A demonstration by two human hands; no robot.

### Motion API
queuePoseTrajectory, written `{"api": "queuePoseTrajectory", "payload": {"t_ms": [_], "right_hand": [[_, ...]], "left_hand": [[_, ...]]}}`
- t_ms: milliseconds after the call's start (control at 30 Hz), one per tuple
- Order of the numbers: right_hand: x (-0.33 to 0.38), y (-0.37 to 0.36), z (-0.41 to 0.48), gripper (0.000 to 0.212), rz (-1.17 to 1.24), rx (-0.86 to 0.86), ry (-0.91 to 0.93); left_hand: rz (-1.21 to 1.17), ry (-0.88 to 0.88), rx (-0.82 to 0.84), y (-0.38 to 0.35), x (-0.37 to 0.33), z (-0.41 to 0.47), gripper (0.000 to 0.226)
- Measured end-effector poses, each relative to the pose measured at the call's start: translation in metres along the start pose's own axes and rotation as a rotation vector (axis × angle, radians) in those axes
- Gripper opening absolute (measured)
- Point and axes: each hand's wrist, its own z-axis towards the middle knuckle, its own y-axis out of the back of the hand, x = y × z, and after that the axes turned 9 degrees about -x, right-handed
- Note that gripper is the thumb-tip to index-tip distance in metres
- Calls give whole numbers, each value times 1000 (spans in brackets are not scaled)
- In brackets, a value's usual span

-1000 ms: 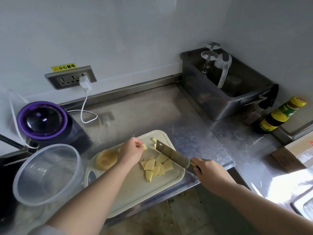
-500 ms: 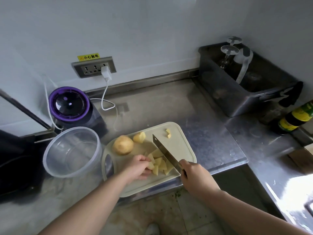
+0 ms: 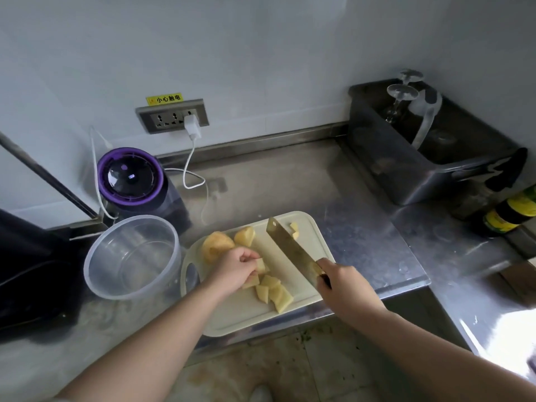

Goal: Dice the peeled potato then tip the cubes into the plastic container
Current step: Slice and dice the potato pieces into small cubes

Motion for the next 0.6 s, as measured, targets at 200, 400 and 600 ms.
{"api": "queuePoseTrajectory", "payload": {"t_ms": [200,400,600], "right_hand": [[-19,22,8,13,-67,-37,-36],[-24,24,11,7,-129,-20,6],[-26,21,11,18,-187,26,87]], "left_hand": [[186,-132,-5,-46,-21,29,9],[309,-207,-124,-60,-28,45,23],[440,-153,-152,-60,-17,39,21]]}}
